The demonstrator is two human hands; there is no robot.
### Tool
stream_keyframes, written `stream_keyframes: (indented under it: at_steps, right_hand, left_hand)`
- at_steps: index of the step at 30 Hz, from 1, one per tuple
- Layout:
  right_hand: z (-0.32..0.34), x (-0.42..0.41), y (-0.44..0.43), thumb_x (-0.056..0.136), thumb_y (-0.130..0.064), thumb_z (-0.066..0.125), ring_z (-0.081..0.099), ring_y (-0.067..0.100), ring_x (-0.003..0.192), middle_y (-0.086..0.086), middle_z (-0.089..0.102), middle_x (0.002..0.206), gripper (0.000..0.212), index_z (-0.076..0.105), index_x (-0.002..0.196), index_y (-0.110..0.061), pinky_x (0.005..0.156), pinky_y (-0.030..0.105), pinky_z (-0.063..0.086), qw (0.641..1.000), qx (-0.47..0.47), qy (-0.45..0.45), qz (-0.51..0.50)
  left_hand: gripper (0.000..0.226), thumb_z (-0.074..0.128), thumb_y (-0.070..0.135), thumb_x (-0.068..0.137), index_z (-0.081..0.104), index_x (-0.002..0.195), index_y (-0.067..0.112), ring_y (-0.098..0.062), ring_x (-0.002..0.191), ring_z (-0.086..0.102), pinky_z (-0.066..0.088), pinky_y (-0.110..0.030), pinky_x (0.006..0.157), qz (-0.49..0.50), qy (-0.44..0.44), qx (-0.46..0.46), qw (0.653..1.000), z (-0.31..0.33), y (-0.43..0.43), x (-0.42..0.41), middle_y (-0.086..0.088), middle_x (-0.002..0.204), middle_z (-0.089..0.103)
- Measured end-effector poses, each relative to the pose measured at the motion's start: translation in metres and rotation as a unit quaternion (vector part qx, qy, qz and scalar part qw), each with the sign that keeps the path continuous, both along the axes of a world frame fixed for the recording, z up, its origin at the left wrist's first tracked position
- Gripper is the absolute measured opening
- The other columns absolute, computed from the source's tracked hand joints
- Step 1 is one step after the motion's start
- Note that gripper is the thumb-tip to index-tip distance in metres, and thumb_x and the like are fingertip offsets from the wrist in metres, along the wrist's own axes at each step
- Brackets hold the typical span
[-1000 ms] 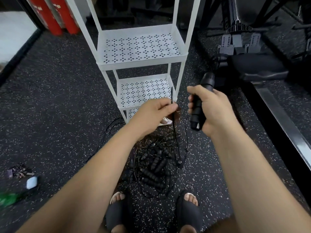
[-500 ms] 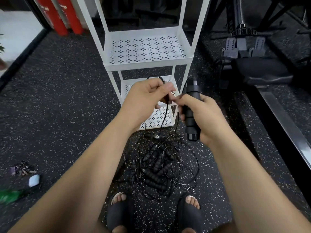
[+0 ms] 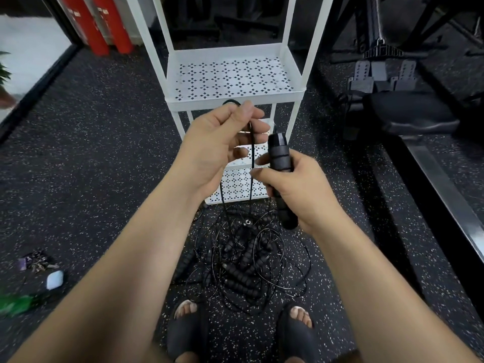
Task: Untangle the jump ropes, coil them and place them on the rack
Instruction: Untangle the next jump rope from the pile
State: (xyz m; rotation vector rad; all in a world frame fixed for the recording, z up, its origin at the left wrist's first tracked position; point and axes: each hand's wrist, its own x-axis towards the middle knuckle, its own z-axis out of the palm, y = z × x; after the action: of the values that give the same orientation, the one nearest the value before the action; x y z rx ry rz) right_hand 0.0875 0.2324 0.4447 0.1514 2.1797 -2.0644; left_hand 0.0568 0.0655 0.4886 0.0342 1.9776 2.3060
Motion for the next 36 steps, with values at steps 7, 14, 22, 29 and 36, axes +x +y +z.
stream_keyframes:
  at_steps: [7, 14, 22, 29, 36]
  right_hand:
    - [0.003, 0.004, -0.004, 0.091, -0.015, 0.084, 0.053, 0.016, 0.056, 0.003, 0.061, 0.065, 0.021, 0.069, 0.093, 0.000, 0.054, 0.028, 0.044, 1.000, 0.023, 0.015, 0.010]
    - [0.016, 0.000, 0.007, 0.092, -0.012, 0.082, 0.052, 0.013, 0.055, 0.002, 0.061, 0.066, 0.016, 0.068, 0.087, -0.015, 0.056, 0.028, 0.046, 0.999, -0.038, 0.010, -0.037]
    - [0.028, -0.004, 0.015, 0.092, -0.010, 0.081, 0.051, 0.017, 0.056, 0.004, 0.060, 0.065, 0.018, 0.067, 0.083, -0.016, 0.056, 0.030, 0.044, 0.996, -0.068, 0.034, -0.055]
    - [0.040, -0.003, 0.025, 0.091, -0.009, 0.081, 0.050, 0.018, 0.059, 0.004, 0.059, 0.066, 0.022, 0.065, 0.079, -0.017, 0.058, 0.030, 0.045, 0.992, -0.092, 0.056, -0.063]
    - [0.042, -0.007, 0.038, 0.092, -0.011, 0.081, 0.050, 0.017, 0.057, 0.003, 0.058, 0.066, 0.020, 0.062, 0.084, -0.014, 0.056, 0.030, 0.044, 0.989, -0.100, 0.044, -0.101]
  left_hand:
    - [0.032, 0.058, 0.040, 0.109, 0.072, 0.119, 0.013, -0.016, 0.102, 0.074, 0.053, -0.027, 0.079, -0.002, 0.002, -0.004, 1.000, -0.003, 0.000, -0.005, -0.002, 0.115, 0.080]
    - [0.050, 0.043, 0.058, 0.110, 0.070, 0.131, 0.022, -0.019, 0.120, 0.071, 0.056, -0.050, 0.109, -0.096, -0.120, -0.092, 0.984, -0.043, 0.000, -0.010, 0.003, 0.124, 0.076]
    - [0.058, 0.067, 0.002, 0.090, 0.064, 0.127, 0.046, -0.016, 0.107, 0.074, 0.059, -0.036, 0.099, -0.275, -0.129, -0.385, 0.871, -0.120, 0.007, 0.002, 0.013, 0.137, 0.067]
    - [0.034, 0.079, 0.014, 0.094, 0.069, 0.108, 0.043, -0.016, 0.124, 0.061, 0.045, -0.036, 0.110, -0.293, -0.065, -0.464, 0.833, -0.154, 0.019, 0.013, 0.014, 0.134, 0.064]
    - [0.035, 0.085, 0.031, 0.090, 0.058, 0.106, 0.046, -0.012, 0.112, 0.070, 0.053, -0.044, 0.108, -0.293, -0.083, -0.442, 0.844, -0.140, 0.020, 0.011, 0.018, 0.116, 0.074]
